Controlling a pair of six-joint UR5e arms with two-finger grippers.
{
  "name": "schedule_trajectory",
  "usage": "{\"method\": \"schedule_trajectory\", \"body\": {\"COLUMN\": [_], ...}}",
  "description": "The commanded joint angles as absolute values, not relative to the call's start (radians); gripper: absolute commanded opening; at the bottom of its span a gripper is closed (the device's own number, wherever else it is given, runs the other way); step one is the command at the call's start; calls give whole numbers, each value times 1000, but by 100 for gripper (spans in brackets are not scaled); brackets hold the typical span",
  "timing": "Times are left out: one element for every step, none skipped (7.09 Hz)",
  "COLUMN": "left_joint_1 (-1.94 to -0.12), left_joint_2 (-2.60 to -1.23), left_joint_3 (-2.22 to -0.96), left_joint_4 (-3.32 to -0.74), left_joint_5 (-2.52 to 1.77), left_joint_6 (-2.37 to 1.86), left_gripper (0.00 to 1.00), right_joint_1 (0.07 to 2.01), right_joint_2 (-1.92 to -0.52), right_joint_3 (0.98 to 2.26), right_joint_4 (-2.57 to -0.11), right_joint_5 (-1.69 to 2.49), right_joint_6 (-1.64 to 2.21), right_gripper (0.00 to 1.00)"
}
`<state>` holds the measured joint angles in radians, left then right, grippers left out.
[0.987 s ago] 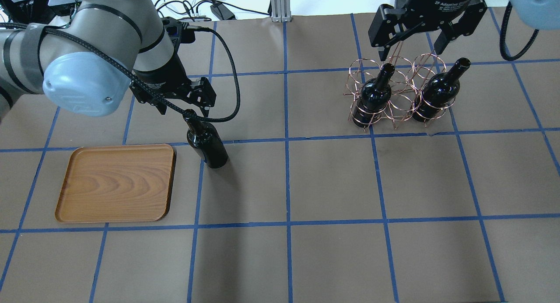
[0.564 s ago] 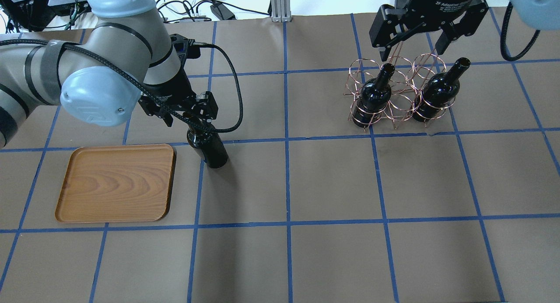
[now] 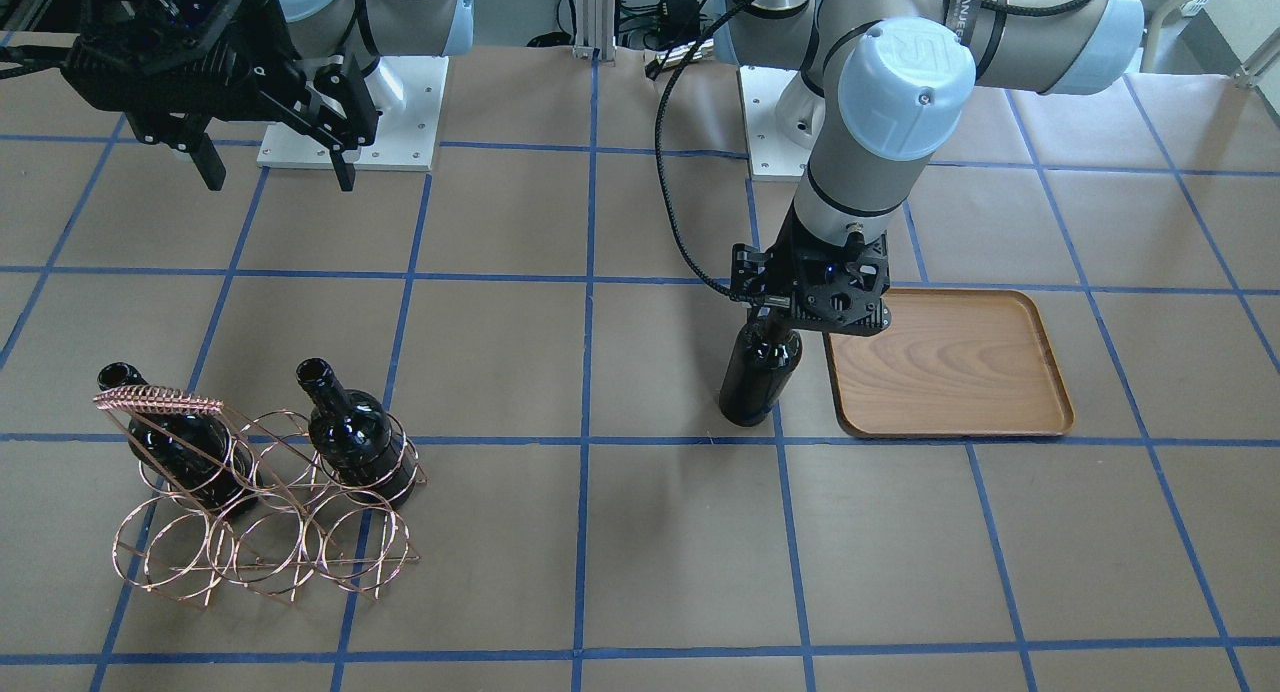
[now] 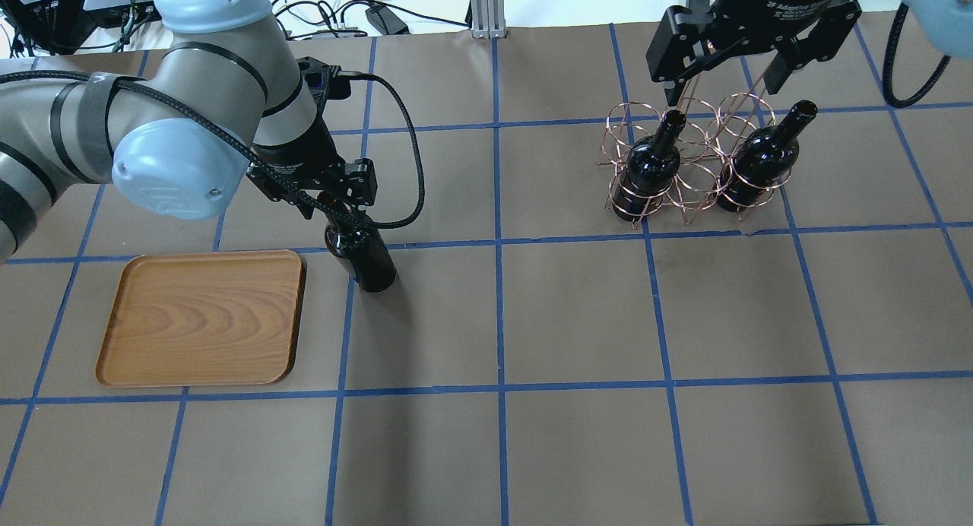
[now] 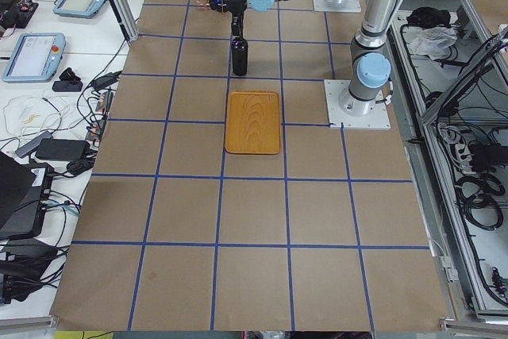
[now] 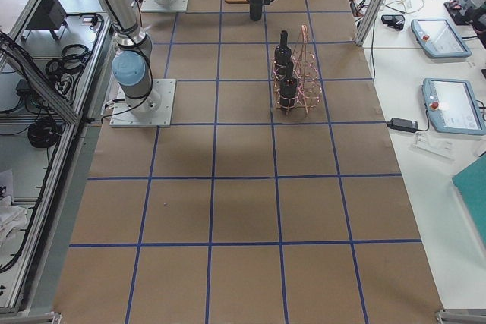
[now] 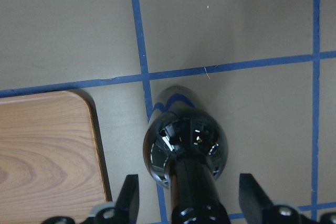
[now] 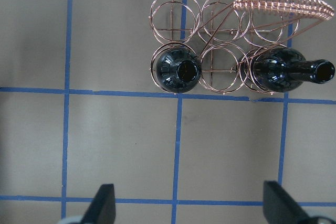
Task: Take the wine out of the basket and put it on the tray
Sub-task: 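Grasp the standing bottle's neck with the left gripper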
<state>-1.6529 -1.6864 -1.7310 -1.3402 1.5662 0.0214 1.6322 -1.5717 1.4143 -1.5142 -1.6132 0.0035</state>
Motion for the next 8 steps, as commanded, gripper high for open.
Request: {"method": "schedule_trajectory", "body": {"left_joint_1": [-1654, -1654, -1654, -1654, -1652, -1652, -1652, -1652], "left_joint_2": [-1686, -1683, -1683, -1683, -1681, -1686, -1684, -1677], "left_joint_3": [-1733, -1733, -1733, -1733, -1730, -1726, -1721, -1718], "left_joint_4": [-1339, -1339, -1339, -1344, -1354, -1355, -1355, -1355], "left_joint_5": [1560, 1562, 1562, 1565, 1571, 1571, 1568, 1575], "left_joint_6": [28, 28, 26, 26, 26, 26, 25, 20], "left_gripper": [68, 68, 66, 41, 27, 0, 0, 0], "right_joint_1": [1628, 1628, 1628, 1628, 1628, 1628, 1629, 1629], "right_joint_2": [-1575, -1574, -1574, -1574, -1574, -1572, -1569, -1569], "right_joint_3": [1414, 1416, 1416, 1416, 1416, 1416, 1416, 1416], "right_joint_4": [-1505, -1500, -1502, -1499, -1496, -1496, -1502, -1502], "right_joint_5": [-1617, -1617, -1617, -1618, -1647, -1658, -1651, -1654], "right_joint_6": [8, 6, 6, 5, 3, 3, 6, 6], "right_gripper": [100, 100, 100, 100, 100, 100, 100, 100]}}
